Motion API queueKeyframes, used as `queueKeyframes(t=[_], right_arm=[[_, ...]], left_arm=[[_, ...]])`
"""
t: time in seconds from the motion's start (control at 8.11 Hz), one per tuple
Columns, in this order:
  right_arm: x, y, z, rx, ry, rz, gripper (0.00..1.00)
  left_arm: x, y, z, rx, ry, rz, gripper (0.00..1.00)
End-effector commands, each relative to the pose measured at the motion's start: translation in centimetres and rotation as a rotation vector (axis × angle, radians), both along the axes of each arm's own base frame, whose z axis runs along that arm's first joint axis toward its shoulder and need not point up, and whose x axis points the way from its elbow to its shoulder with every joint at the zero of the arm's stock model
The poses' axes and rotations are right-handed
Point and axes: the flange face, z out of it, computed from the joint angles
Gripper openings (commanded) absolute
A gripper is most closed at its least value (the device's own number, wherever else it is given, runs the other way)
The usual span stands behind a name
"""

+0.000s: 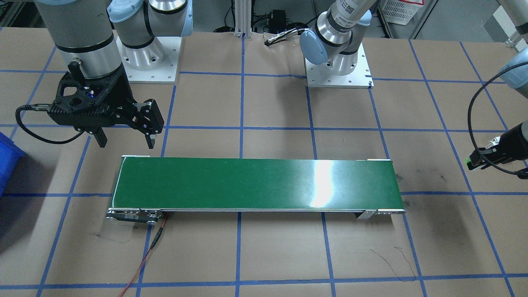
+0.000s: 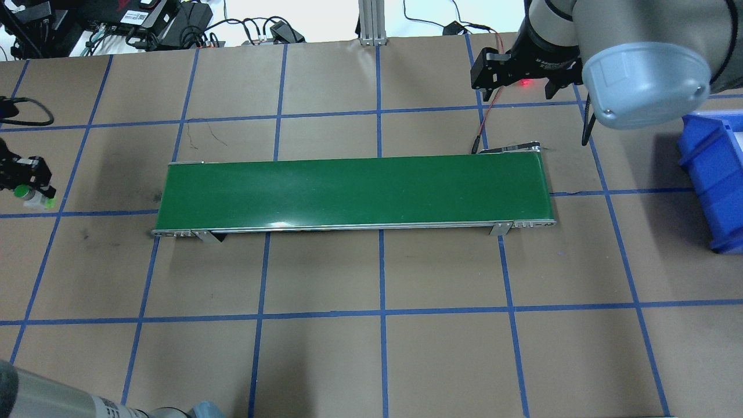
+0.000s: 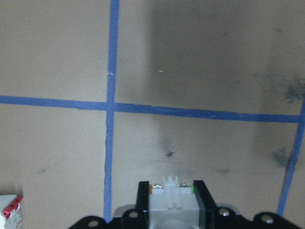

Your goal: Move button from left to right

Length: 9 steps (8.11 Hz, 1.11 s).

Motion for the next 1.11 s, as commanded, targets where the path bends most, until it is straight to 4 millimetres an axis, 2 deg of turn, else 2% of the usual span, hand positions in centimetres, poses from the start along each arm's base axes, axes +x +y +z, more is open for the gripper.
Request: queueKeyframes(t=[0.0,0.12,0.25,0.37,0.62,0.86,0.99], right_arm=[[-0.1,0.0,0.0,0.000,0.000,-0.001,1.00],[0.0,0.0,0.0,0.000,0.000,0.000,1.00],[-0.1,0.0,0.0,0.000,0.000,-0.001,1.00],[0.0,0.0,0.0,0.000,0.000,0.000,1.00],[0.0,0.0,0.0,-0.003,0.000,0.000,1.00],[0.0,-0.1,0.0,-0.003,0.000,0.000,1.00],[-0.1,0.0,0.0,-0.002,0.001,-0.001,1.00]], left_arm=[[-12.2,-3.1,3.3,-0.025,-0.017,-0.032,0.00],[-15.9,-4.0,2.9,-0.021,-0.010,-0.051,0.00],[-18.4,-4.3,2.2,-0.009,-0.003,-0.067,0.00],[-19.7,-4.6,1.9,-0.016,0.024,-0.024,0.00],[-20.4,-5.5,-0.3,-0.005,0.072,-0.010,0.00],[-21.4,-5.7,-1.4,0.014,0.075,-0.027,0.00],[-21.3,-6.0,-2.6,0.032,0.083,-0.032,0.00]])
